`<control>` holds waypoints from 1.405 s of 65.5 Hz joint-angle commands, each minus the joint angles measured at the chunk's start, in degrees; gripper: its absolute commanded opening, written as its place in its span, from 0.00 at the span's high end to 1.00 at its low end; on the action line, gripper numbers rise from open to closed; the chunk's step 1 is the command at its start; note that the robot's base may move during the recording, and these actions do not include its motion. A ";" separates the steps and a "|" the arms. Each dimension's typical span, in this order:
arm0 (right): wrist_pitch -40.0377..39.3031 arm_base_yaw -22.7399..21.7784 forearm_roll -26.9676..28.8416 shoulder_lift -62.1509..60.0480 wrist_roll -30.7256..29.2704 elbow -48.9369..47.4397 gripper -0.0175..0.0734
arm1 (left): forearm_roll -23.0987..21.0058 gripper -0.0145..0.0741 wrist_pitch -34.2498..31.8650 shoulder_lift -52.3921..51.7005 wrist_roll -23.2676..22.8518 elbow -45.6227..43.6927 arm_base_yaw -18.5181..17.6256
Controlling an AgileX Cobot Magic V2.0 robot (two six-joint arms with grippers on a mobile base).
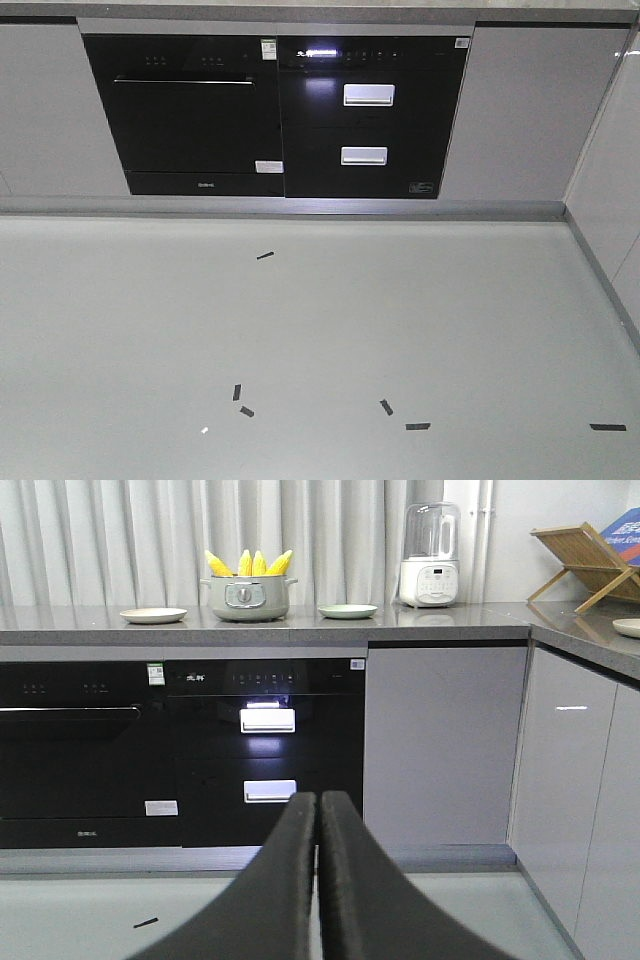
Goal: Distribute corn equally
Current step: 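Drive the base toward the counter with the corn pot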
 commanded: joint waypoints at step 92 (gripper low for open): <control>-4.17 -0.33 -0.22 -0.43 -0.45 0.47 0.81 | -0.04 0.84 -4.35 -0.92 -0.67 -0.96 -0.22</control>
